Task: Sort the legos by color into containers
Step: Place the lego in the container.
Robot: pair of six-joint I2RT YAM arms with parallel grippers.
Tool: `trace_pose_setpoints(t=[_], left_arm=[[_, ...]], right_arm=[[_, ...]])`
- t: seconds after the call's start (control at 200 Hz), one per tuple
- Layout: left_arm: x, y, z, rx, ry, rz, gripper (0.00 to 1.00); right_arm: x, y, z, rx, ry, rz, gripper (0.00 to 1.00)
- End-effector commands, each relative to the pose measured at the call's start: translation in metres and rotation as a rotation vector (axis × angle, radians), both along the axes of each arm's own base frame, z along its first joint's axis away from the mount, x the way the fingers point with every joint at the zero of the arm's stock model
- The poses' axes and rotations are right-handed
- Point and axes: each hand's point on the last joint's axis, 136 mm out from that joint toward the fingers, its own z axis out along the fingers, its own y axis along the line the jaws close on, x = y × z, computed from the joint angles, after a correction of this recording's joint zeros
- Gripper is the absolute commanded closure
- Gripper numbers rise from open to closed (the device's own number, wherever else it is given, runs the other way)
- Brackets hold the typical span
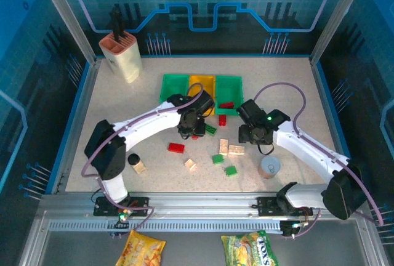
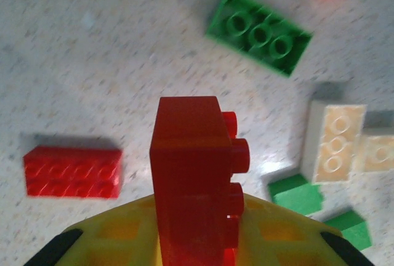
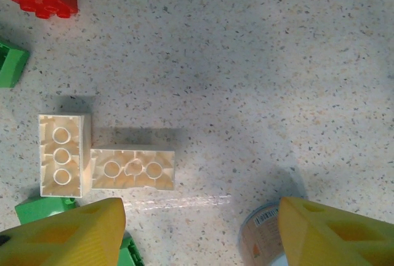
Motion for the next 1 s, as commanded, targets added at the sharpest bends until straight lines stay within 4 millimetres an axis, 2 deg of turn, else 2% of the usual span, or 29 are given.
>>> trace_pose_setpoints(t=[0.0,0.15,0.36,0.56,0.75,0.996], left_arm=[[0.019,-0.028,0.007,-0.042,-0.034,-0.071,0.72],[0.050,-0.060,0.012,-0.088,-0.085,-0.093,0.69],[0.095,-0.098,0.022,-0.141,-0.189,-0.130,0.71],[0.141,-0.122,0.020,-0.202,-0.297,-0.124,0.71],[0.183,-0.137,0.022,-0.251,-0.407,-0.100,0.71],[0.222,-0.135,0.008,-0.263,-0.477,-0.058,0.70]], right_arm=[[-0.012,-0.016,0.003,-0.038,0.000,-0.036,0.33],[-0.019,-0.026,0.006,-0.047,-0.008,-0.060,0.32],[-0.027,-0.035,0.012,-0.047,-0.020,-0.086,0.32],[-0.035,-0.043,0.017,-0.053,-0.027,-0.102,0.33],[-0.039,-0.048,0.020,-0.052,-0.037,-0.117,0.33],[-0.041,-0.050,0.024,-0.054,-0.042,-0.122,0.33]])
